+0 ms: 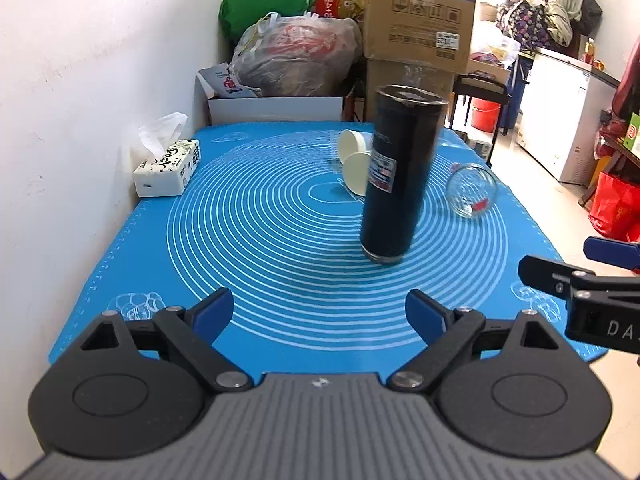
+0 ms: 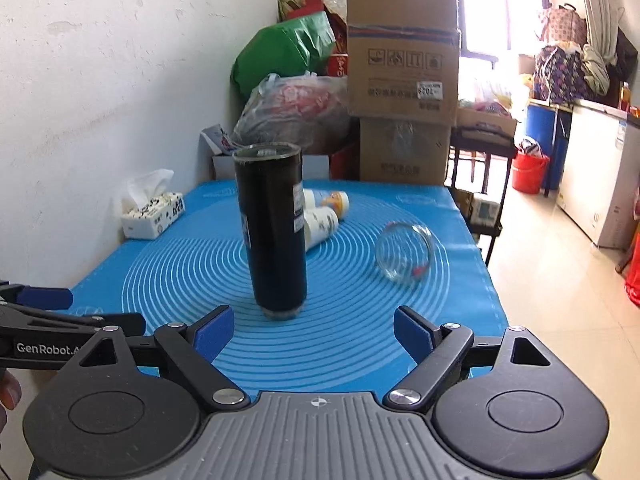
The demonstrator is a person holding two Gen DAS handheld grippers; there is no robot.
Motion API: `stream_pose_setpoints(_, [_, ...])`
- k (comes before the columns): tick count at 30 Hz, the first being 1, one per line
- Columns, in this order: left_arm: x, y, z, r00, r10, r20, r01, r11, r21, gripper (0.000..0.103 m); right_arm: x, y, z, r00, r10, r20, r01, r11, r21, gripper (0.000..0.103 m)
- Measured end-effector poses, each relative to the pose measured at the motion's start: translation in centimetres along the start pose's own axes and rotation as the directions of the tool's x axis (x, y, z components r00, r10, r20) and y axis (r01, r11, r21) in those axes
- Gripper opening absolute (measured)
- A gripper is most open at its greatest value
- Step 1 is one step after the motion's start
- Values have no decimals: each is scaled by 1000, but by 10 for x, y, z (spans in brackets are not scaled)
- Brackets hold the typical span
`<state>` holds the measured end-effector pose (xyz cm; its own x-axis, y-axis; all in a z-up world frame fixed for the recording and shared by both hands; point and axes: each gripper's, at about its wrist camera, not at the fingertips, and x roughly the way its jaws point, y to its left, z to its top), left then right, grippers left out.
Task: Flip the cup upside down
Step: 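Open the right tool and pull it back from the bottle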
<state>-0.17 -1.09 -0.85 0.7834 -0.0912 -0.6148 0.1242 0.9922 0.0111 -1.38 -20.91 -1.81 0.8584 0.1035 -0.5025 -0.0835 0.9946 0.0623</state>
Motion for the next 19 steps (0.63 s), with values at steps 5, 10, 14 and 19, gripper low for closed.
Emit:
stream_pose_setpoints(5, [-12, -9, -11, 1000, -5, 0, 5, 1000, 22, 92, -12, -2, -15, 1000, 2, -31, -1, 1000, 5, 88])
stream_pose_setpoints(10, [-18, -13, -20, 1000, -8, -2, 8, 999, 39, 92, -19, -3, -25, 998, -1, -57, 1, 1000, 3, 89])
stream_pose_setpoints(14, [-19, -16, -24, 1000, -11, -5, 12, 999, 47, 92, -20, -3, -29, 997, -6, -72, 7, 1000, 2, 89])
stream_pose_setpoints(19, [-18, -17, -27, 1000, -12, -6, 12, 998, 56, 92, -19, -4, -31, 996, -13, -83, 13, 1000, 2, 89])
